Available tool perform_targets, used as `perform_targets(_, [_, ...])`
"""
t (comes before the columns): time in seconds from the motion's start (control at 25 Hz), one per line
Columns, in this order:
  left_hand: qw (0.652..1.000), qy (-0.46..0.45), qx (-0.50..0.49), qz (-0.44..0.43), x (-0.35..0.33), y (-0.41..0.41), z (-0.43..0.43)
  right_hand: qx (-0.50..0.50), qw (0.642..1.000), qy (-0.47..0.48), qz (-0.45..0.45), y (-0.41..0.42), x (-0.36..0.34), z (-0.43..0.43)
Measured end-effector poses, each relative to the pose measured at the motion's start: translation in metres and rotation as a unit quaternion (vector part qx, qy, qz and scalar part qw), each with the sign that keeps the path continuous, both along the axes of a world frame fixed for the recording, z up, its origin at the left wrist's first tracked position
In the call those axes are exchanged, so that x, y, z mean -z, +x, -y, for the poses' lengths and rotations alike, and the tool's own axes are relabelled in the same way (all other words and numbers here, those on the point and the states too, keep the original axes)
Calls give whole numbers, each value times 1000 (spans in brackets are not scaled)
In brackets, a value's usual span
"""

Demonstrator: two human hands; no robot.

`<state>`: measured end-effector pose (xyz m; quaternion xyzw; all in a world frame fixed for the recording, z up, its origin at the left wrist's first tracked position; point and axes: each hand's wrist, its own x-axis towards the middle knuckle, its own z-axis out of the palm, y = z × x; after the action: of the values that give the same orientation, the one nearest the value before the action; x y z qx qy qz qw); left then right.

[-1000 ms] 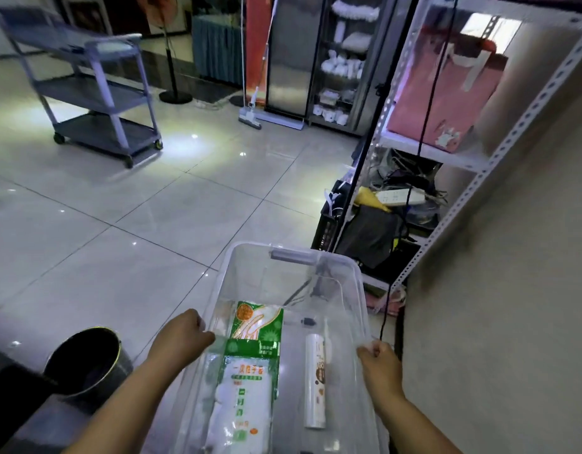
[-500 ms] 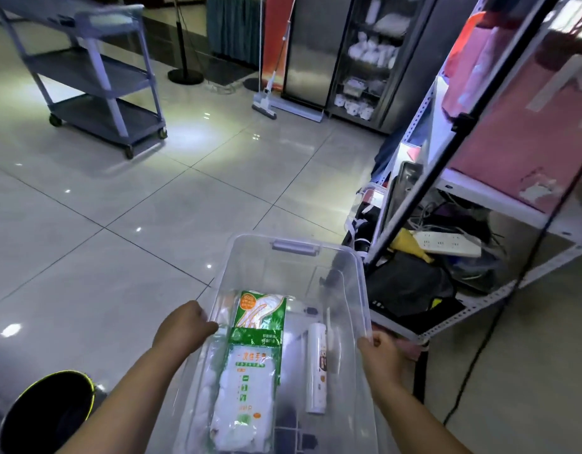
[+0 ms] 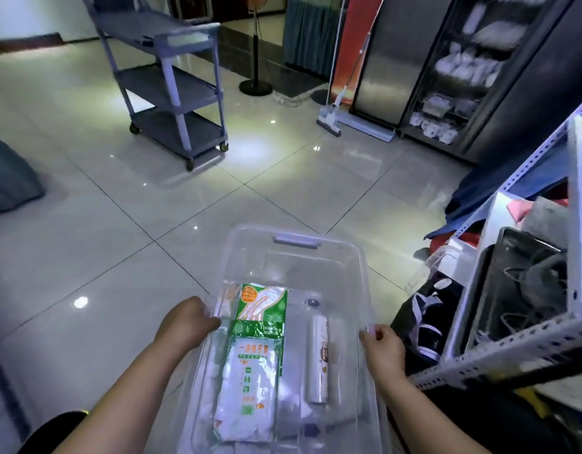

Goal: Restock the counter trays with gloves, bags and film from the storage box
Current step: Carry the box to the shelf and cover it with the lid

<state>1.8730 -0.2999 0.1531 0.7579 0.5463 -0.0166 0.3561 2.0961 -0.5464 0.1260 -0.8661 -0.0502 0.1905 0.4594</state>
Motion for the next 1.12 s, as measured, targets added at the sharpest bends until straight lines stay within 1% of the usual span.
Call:
perform_targets(0.12, [1000, 0, -5, -1, 7, 34, -61, -6, 1000, -9, -3, 44, 6, -65])
perform_targets(0.24, [1000, -9, -4, 19, 20, 83, -135, 16, 1000, -13, -13, 90, 18, -132])
perform_targets(0.44, [998, -31, 53, 25, 19, 174, -261, 59, 998, -25, -4, 148, 18, -232])
perform_targets(0.6, [995, 9, 99, 19, 1, 256, -343, 95, 995, -40, 1, 196, 4, -289])
perform_targets(0.72, [989, 23, 138, 41, -4, 323, -369, 121, 992, -35, -3, 236, -4, -305])
perform_targets(0.84, [983, 14, 173, 59, -1, 402, -382, 162, 986, -41, -8, 293, -3, -310])
perform_targets(1.0, [975, 1, 215, 52, 12, 514, -388, 198, 979, -44, -14, 380, 12, -307])
perform_targets(1.12, [965, 10, 260, 33, 21, 611, -383, 212, 976, -41, -24, 458, 25, -298])
